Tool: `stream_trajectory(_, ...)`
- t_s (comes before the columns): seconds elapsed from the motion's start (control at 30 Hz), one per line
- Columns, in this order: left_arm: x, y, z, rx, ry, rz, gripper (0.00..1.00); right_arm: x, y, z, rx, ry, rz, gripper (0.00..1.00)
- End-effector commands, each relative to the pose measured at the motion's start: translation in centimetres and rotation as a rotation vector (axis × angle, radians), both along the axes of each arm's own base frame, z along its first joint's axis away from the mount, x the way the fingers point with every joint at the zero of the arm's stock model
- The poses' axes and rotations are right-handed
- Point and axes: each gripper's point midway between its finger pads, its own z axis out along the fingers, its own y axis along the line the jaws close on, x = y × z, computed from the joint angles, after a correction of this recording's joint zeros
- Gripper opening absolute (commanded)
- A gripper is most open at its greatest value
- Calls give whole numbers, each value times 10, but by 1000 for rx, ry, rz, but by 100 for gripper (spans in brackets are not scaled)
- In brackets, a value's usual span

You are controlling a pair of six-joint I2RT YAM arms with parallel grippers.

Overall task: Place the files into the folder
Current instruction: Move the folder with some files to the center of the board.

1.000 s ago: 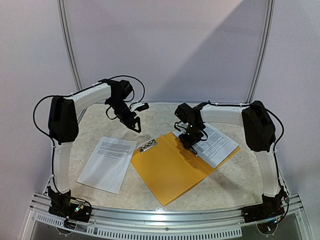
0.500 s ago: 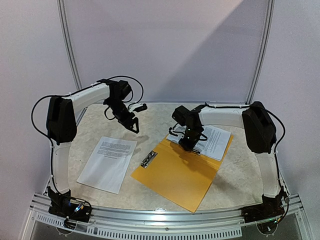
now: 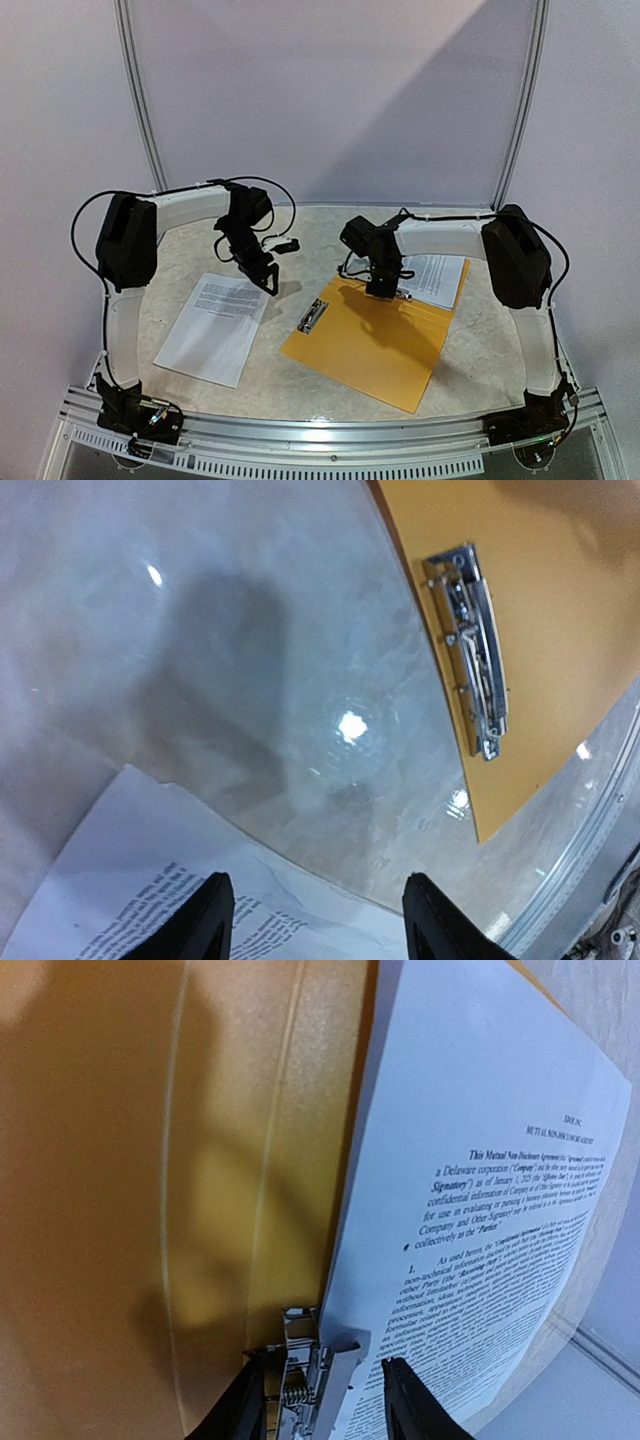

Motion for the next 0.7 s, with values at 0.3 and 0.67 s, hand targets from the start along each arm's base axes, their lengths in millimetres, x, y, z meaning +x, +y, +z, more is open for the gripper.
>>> stream_trajectory(0.3, -35, -21, -41, 132, -81, -164, 54, -24, 41, 120, 479, -121, -184, 44)
stream_trajectory(0.67, -18, -33, -58, 221, -211, -224, 50, -113, -148, 55, 509, -167, -1288, 31)
